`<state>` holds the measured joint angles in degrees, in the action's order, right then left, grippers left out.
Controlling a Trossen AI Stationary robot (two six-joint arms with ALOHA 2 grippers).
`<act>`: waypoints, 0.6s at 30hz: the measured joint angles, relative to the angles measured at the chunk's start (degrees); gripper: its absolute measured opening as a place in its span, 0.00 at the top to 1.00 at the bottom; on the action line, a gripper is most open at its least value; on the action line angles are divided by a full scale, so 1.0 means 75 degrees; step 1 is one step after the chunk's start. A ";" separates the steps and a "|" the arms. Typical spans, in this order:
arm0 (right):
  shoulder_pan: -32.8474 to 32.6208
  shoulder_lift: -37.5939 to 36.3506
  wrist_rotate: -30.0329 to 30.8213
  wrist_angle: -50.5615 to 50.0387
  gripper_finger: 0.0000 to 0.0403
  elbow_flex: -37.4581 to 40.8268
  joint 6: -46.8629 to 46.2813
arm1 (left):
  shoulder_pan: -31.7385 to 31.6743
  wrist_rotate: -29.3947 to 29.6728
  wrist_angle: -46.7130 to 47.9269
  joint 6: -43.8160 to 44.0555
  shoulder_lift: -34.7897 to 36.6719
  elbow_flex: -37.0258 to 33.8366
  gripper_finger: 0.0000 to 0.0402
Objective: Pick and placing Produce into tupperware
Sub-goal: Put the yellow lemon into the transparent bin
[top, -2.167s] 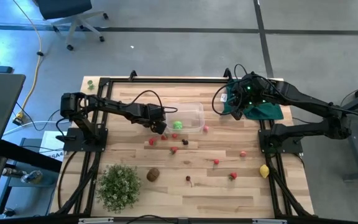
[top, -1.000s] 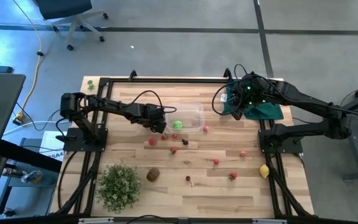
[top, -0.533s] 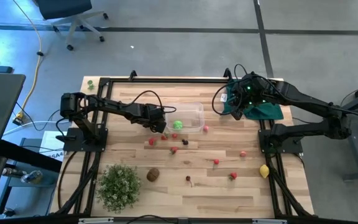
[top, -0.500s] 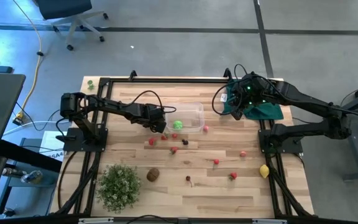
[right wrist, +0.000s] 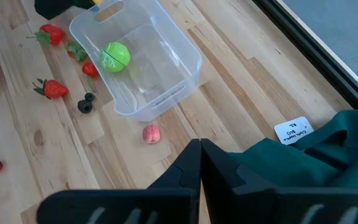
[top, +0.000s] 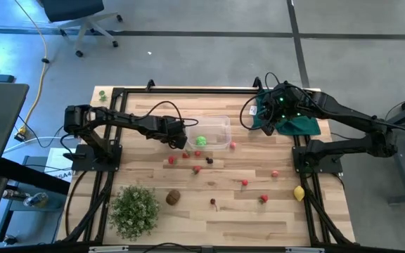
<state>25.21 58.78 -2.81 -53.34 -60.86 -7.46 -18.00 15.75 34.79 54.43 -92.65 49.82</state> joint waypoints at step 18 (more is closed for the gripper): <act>-0.0002 0.0000 0.0000 0.0000 1.00 -0.0003 0.0000 | 0.0003 0.0912 0.0012 -0.1697 0.2631 0.1088 0.49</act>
<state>25.20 58.78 -2.81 -53.34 -60.88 -7.46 -17.98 22.58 34.88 41.71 -72.91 57.98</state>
